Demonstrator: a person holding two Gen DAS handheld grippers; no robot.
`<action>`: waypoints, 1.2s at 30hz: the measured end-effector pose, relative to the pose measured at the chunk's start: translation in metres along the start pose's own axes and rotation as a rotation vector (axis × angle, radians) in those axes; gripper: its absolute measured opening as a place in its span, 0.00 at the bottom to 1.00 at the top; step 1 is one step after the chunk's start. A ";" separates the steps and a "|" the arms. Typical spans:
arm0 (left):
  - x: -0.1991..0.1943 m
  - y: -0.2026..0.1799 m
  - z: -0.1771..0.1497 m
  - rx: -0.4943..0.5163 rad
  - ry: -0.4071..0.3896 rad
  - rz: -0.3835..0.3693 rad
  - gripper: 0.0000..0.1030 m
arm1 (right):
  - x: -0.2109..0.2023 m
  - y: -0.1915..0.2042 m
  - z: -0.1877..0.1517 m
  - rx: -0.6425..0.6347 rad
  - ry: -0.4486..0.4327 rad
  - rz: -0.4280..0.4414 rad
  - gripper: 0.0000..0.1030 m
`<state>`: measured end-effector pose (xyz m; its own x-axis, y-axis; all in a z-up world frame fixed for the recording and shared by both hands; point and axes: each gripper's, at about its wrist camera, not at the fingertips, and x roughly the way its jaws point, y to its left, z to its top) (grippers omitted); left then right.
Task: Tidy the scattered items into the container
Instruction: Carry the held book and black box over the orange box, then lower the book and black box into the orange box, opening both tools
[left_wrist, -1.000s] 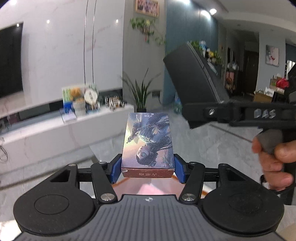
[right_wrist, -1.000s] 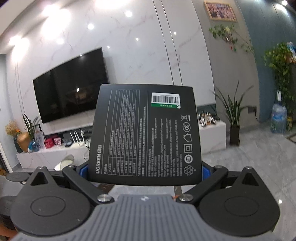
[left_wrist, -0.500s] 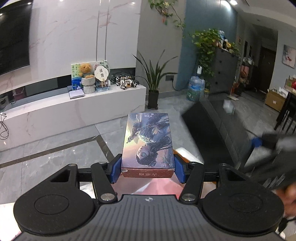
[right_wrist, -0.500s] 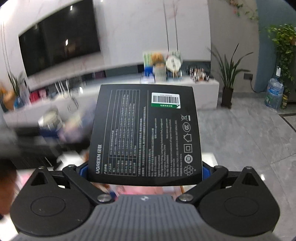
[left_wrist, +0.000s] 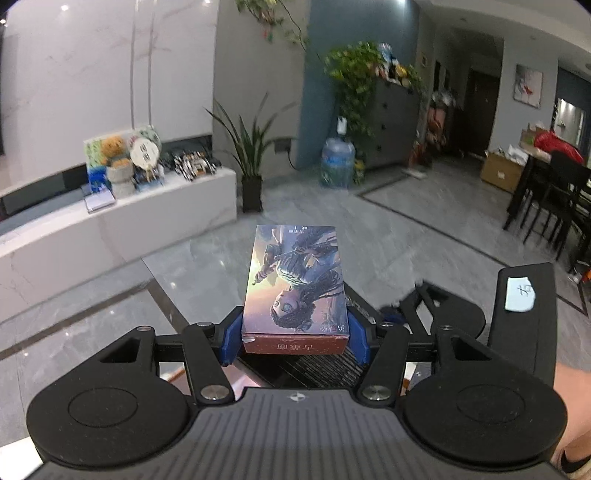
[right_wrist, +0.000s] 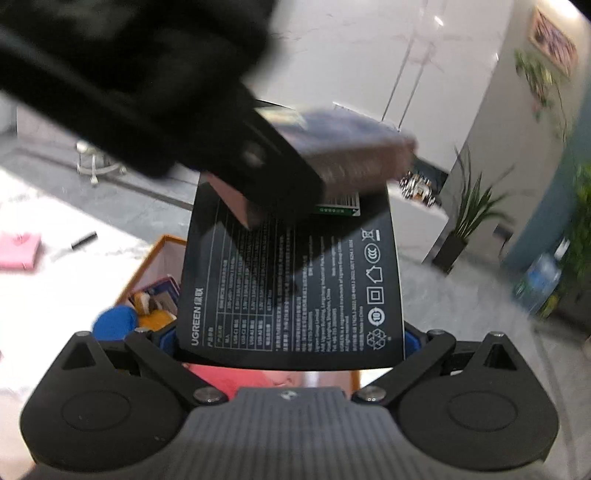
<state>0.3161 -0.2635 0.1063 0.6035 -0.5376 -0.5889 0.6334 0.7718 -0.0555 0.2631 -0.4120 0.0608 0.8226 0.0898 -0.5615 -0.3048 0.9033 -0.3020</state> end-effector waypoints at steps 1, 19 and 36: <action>0.003 -0.001 -0.002 0.006 0.026 0.001 0.64 | -0.001 0.001 -0.002 -0.014 -0.006 0.006 0.99; 0.063 0.020 -0.051 -0.019 0.276 0.013 0.64 | -0.029 0.007 -0.004 0.017 -0.068 0.190 1.00; 0.040 0.027 -0.033 -0.048 0.228 0.078 0.85 | -0.072 -0.019 -0.004 0.124 0.018 0.167 1.00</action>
<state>0.3416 -0.2527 0.0544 0.5210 -0.3895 -0.7595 0.5624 0.8260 -0.0378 0.2080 -0.4375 0.1036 0.7565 0.2367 -0.6097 -0.3742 0.9212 -0.1066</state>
